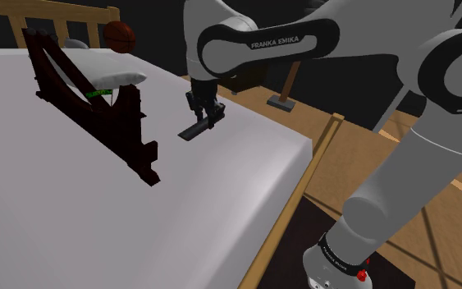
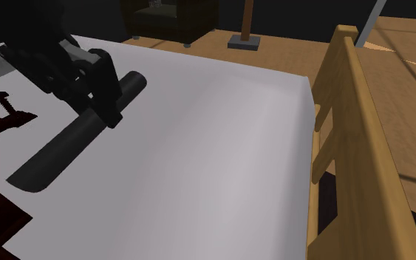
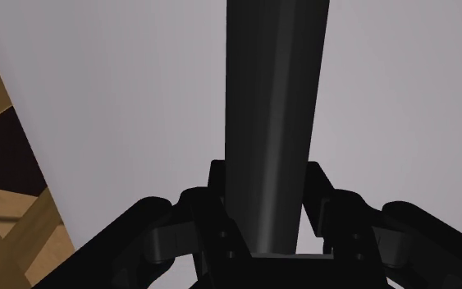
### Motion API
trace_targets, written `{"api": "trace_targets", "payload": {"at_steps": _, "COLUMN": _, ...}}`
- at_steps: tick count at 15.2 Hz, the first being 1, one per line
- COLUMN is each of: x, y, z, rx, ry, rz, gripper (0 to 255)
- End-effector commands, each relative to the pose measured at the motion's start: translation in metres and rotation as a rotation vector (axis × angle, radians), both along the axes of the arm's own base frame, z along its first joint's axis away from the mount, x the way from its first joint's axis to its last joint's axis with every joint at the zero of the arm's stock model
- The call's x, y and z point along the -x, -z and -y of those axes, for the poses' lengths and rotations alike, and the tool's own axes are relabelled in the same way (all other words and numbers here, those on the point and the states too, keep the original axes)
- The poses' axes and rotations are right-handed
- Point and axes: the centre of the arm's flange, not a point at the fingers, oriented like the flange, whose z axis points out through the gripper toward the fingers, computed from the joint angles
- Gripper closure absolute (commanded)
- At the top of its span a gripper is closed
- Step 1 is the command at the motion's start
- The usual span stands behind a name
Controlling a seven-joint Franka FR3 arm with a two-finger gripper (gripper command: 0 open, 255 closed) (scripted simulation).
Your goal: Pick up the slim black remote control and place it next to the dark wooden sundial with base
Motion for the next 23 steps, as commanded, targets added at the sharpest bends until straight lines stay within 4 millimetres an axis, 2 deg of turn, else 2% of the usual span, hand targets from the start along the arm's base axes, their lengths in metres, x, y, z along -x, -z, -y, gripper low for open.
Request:
{"api": "trace_targets", "payload": {"at_steps": 1, "x": 0.000, "y": 0.011, "z": 0.001, "rx": 0.000, "ry": 0.000, "rz": 0.001, "gripper": 255}}
{"api": "trace_targets", "payload": {"at_steps": 23, "x": 0.000, "y": 0.128, "z": 0.001, "rx": 0.000, "ry": 0.000, "rz": 0.001, "gripper": 255}}
